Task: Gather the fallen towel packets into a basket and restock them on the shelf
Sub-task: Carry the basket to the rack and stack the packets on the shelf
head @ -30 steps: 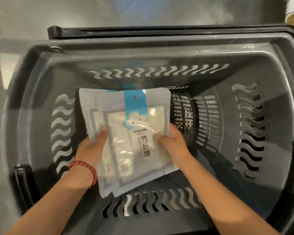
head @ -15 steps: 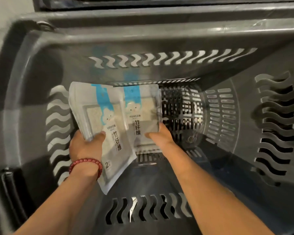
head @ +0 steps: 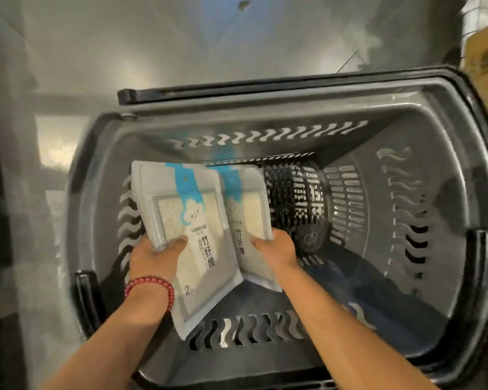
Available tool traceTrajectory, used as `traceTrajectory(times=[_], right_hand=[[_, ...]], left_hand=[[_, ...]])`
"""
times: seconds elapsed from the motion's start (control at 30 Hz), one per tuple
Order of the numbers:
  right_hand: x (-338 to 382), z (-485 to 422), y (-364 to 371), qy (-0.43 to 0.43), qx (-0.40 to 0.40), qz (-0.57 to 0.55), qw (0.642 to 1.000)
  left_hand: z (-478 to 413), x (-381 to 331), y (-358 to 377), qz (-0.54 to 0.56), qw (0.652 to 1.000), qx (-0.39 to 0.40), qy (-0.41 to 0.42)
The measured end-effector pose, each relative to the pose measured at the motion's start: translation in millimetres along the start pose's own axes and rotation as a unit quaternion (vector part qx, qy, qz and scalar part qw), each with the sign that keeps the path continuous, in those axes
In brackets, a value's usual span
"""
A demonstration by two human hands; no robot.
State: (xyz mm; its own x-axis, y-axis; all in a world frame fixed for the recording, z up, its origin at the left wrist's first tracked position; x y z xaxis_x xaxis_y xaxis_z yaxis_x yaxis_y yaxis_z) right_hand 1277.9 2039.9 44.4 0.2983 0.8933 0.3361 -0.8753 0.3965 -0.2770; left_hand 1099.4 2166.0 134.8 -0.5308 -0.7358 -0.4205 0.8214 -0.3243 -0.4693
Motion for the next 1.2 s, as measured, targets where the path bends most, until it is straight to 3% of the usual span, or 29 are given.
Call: traceTrajectory(times=[0.3, 0.53, 0.73, 0.9, 1.07, 1.2], right_hand=[[44.4, 145.9, -109.7, -0.028, -0.087, -0.12, 0.989], [67.5, 330.3, -209.4, -0.114, -0.187, -0.267, 0.938], [50.5, 511.9, -288.2, -0.216, -0.282, -0.375, 0.856], [-7.0, 634.2, -344.9, -0.242, -0.394, -0.446, 0.766], [-74.9, 709.6, -400.6, -0.257, -0.479, -0.465, 0.699], [-131.2, 739.0, -449.5, -0.246, -0.533, -0.445, 0.676]], left_hand=[[107.8, -100.2, -35.4, 0.017, 0.993, 0.085, 0.079], [253.2, -196.5, -86.4, -0.004, 0.956, 0.194, 0.221], [405.5, -262.9, -103.9, -0.02, 0.889, 0.312, 0.336], [524.4, -279.4, -88.4, -0.041, 0.828, 0.409, 0.381], [634.6, -285.0, -23.6, -0.047, 0.759, 0.506, 0.407], [716.3, -269.1, 43.9, -0.054, 0.707, 0.573, 0.411]])
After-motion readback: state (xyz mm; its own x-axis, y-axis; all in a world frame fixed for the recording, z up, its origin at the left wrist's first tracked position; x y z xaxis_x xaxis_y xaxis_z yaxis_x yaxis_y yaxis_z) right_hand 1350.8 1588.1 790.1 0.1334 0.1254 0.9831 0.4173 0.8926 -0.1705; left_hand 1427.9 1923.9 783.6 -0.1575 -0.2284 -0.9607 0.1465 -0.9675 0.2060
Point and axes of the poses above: each hand's wrist, its own z-axis away from the middle knuckle, its own y-axis out of the palm, x = y × z, the point moved 5 cm from there along -z, towards the middle knuckle, and after that the axes turned 2 degrees about -z, right-handed, at the moved point
